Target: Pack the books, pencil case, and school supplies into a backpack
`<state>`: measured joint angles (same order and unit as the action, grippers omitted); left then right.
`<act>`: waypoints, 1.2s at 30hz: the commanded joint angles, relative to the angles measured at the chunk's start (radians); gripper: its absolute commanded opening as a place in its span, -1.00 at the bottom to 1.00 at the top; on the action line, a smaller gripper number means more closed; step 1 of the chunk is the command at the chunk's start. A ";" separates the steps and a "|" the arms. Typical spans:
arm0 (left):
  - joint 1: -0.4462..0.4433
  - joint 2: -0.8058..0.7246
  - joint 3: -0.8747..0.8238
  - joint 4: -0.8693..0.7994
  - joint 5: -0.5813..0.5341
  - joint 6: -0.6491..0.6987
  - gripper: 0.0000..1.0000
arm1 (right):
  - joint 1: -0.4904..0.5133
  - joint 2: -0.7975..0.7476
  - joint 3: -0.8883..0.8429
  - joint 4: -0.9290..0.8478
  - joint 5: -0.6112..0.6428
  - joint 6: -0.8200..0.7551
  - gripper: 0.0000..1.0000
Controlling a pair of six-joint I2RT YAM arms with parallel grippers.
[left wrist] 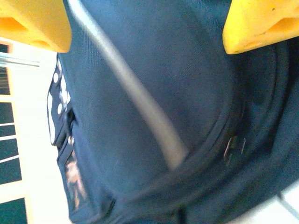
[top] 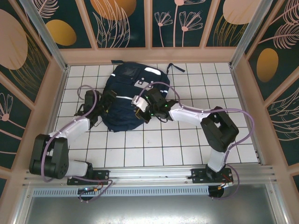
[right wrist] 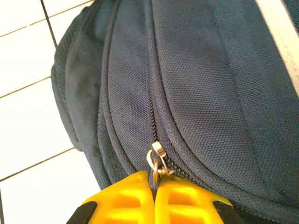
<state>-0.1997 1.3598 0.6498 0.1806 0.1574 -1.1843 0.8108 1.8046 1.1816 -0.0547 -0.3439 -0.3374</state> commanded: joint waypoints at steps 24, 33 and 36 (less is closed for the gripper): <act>-0.113 0.225 0.002 0.185 0.014 -0.149 -1.00 | 0.091 -0.094 -0.070 -0.051 0.076 0.001 -1.00; -0.112 0.202 -0.029 0.167 0.014 -0.126 -1.00 | -0.079 -0.160 -0.110 -0.186 0.143 0.004 -1.00; -0.113 0.201 -0.029 0.176 0.023 -0.124 -1.00 | -0.121 -0.175 -0.120 -0.180 0.149 -0.005 -1.00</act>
<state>-0.3222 1.5639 0.6415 0.4007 0.2028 -1.3392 0.7319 1.6814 1.0771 -0.1890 -0.2180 -0.3199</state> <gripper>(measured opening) 0.063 0.045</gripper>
